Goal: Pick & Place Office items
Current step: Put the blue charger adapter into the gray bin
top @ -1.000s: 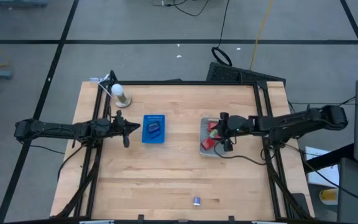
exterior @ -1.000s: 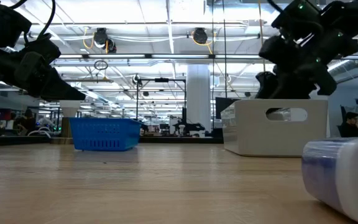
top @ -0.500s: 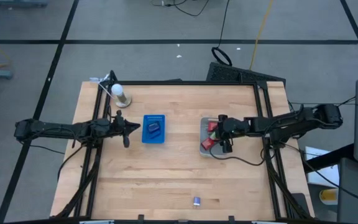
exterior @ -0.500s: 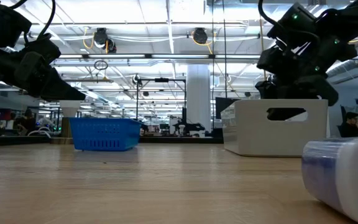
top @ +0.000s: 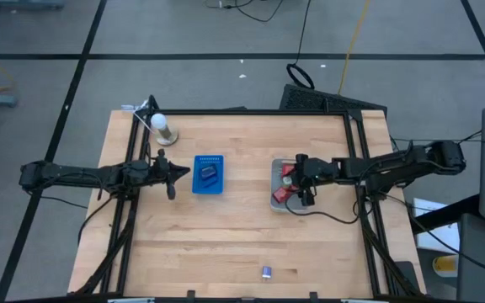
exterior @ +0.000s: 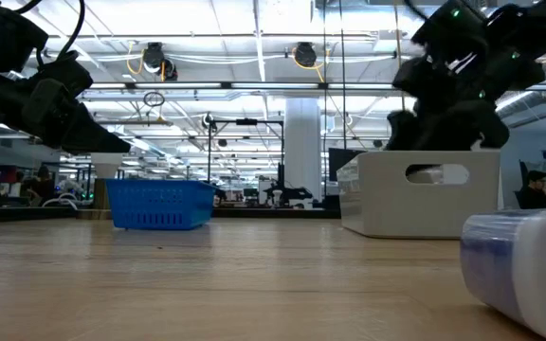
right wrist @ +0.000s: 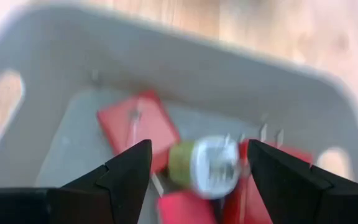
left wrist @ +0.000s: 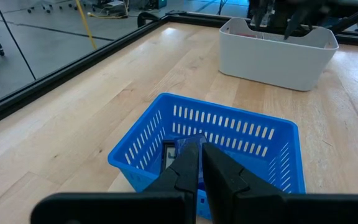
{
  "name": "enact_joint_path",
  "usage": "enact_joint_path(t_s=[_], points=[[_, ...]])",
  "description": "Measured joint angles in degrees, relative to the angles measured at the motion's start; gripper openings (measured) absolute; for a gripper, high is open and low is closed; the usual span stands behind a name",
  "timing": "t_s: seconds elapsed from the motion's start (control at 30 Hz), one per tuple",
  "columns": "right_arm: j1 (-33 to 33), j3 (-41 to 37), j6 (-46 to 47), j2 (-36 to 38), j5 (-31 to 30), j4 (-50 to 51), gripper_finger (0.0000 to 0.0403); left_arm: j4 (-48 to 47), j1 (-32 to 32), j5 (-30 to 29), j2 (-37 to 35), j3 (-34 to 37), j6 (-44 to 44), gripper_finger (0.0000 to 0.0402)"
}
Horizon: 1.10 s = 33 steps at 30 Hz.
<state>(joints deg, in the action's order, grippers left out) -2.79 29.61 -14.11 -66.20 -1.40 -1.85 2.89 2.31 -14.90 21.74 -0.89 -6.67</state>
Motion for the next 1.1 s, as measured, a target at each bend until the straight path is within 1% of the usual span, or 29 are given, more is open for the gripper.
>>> enact_joint_path(t_s=[0.13, 0.23, 0.37, 0.47, 0.6, 0.67, 0.77, 0.93, 1.1], points=[[0.3, -0.6, -0.1, 6.2, 0.5, -1.6, 0.0254, -0.3, 0.0, 0.0, 0.0, 0.0, 0.2, 0.0021], [0.1, -3.9, 0.2, 12.4, 3.0, -6.0, 0.0246, -0.5, 0.0, 0.0, 0.0, 0.0, 0.4, 0.0021], [0.1, -10.8, 2.0, 22.5, 3.2, -14.0, 0.0229, -0.6, 0.0, 0.0, 0.0, 0.0, 0.4, 0.0021], [0.0, -16.8, 3.0, 29.6, 4.6, -19.8, 0.0208, -0.6, 0.0, 0.0, 0.0, 0.0, 0.5, 0.0021], [-0.3, -25.4, 2.8, 36.2, 4.5, -31.4, 0.0174, -0.6, 0.0, 0.0, 0.0, 0.0, 0.5, 0.0021], [-0.7, -28.6, 2.8, 38.1, 4.4, -38.1, 0.0159, -0.6, 0.0, 0.0, 0.0, 0.0, 0.1, 0.0021], [-0.9, -28.5, 2.2, 39.4, 4.4, -35.0, 0.0138, -0.6, 0.0, 0.1, 0.0, 0.0, 0.1, 0.0021], [-0.9, -28.6, 3.0, 39.3, 3.9, -35.3, 0.0108, -0.5, 0.0, 0.4, 0.2, 0.0, 0.4, 0.0021], [-0.9, -28.7, 8.6, 39.2, -1.8, -34.3, 0.0067, -0.6, 0.0, 0.4, 0.4, 0.0, 0.3, 0.0021]])
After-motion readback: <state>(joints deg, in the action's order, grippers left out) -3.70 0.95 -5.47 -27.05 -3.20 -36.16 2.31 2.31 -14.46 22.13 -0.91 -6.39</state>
